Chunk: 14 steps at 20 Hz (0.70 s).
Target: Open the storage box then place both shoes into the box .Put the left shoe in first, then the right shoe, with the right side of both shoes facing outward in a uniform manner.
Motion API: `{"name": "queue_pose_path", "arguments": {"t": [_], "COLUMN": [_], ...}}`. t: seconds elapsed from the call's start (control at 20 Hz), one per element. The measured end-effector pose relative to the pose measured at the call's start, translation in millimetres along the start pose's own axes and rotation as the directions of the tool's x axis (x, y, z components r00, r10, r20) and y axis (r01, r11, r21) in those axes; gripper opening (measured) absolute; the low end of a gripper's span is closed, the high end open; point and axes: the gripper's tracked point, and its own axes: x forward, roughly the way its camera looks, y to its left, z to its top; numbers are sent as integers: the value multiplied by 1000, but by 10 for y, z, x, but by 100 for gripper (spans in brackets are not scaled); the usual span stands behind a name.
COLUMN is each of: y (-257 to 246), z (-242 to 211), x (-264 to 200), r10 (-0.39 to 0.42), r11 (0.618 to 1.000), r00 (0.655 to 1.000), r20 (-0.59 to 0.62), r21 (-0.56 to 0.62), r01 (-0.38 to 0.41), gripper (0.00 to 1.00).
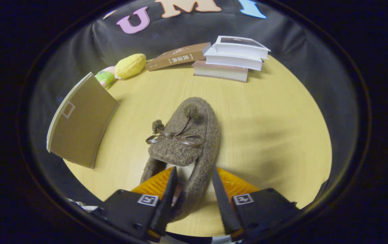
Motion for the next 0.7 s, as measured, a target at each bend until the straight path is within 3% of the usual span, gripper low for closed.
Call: {"name": "queue_pose_path", "arguments": {"t": [0.25, 0.3, 0.4, 0.7], "y": [-96, -171, -184, 134], "z": [-31, 13, 12, 233], "x": [-9, -1, -16, -260], "r10": [-3, -41, -52, 2], "r11": [982, 972, 964, 926], "r00": [997, 998, 997, 1000], "r20": [-81, -53, -63, -10], "r21": [187, 230, 256, 377], "r01": [18, 52, 66, 2], "gripper": [32, 25, 4, 4]}}
